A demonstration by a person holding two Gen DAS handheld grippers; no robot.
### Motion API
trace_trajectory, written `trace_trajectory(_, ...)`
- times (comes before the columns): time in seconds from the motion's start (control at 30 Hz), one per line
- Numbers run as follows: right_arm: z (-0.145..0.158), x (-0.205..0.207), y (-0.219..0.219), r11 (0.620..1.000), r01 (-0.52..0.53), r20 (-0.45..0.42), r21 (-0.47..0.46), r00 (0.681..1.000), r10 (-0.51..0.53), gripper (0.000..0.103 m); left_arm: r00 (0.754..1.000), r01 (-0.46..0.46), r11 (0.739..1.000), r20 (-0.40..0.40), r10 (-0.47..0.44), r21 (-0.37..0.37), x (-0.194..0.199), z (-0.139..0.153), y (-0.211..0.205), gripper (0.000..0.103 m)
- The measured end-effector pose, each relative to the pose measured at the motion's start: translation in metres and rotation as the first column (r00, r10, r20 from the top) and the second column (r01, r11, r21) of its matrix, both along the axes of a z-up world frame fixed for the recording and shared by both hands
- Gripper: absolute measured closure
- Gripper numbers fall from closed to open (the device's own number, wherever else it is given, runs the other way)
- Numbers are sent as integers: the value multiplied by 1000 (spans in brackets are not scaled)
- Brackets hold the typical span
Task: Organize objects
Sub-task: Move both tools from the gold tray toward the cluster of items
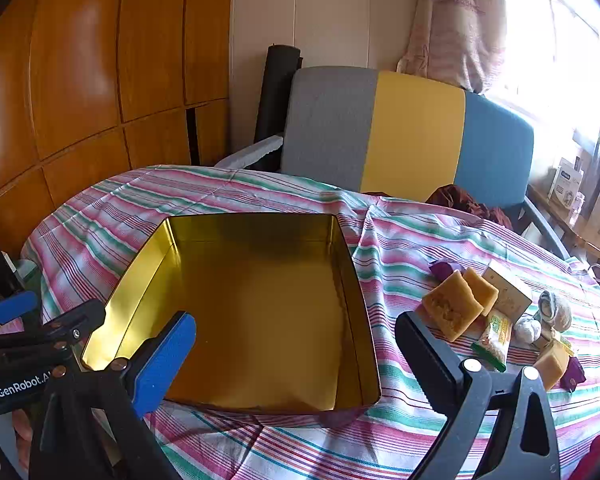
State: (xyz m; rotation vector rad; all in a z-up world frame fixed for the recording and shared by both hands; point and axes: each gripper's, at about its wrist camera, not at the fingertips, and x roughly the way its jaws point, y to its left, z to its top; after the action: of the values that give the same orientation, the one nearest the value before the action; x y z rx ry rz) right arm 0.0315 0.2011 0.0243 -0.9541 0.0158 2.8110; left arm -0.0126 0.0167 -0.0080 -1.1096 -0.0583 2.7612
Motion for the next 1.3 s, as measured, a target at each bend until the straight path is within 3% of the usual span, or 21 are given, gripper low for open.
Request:
trace_trajectory(0.13, 1, 3, 1, 1000, 4, -5, -4, 1000, -4, 1, 999, 26, 1000, 22, -25, -14, 1, -2, 4, 0)
trace_trajectory(0.37, 7, 11, 6, 999, 35, -12, -5, 999, -35, 1, 997, 56, 998, 45, -58, 33, 3, -1, 3, 0)
trace_trajectory(0.57, 9, 20, 16, 997, 79, 9, -25, 997, -78, 1, 997, 78, 988, 4, -79, 134, 4, 9, -8, 0)
trace_trajectory(0.87, 7, 23, 24, 996, 90, 20, -30, 996, -89, 1, 994, 53, 959, 77, -77, 277, -8, 1, -16, 0)
trace_trajectory(1.0, 5, 26, 33, 994, 100, 33, -37, 995, -98, 1, 993, 68, 962, 80, -92, 265, -12, 1, -12, 0)
trace_trajectory(1.13, 1, 33, 56, 986, 150, 49, -69, 988, -147, 1, 991, 121, 972, 32, -130, 204, -12, 7, 0, 0)
trace_trajectory(1.3, -9, 47, 100, 964, 244, 79, -108, 969, -236, 1, 973, 229, 956, -2, -232, 183, -13, 11, 23, 0)
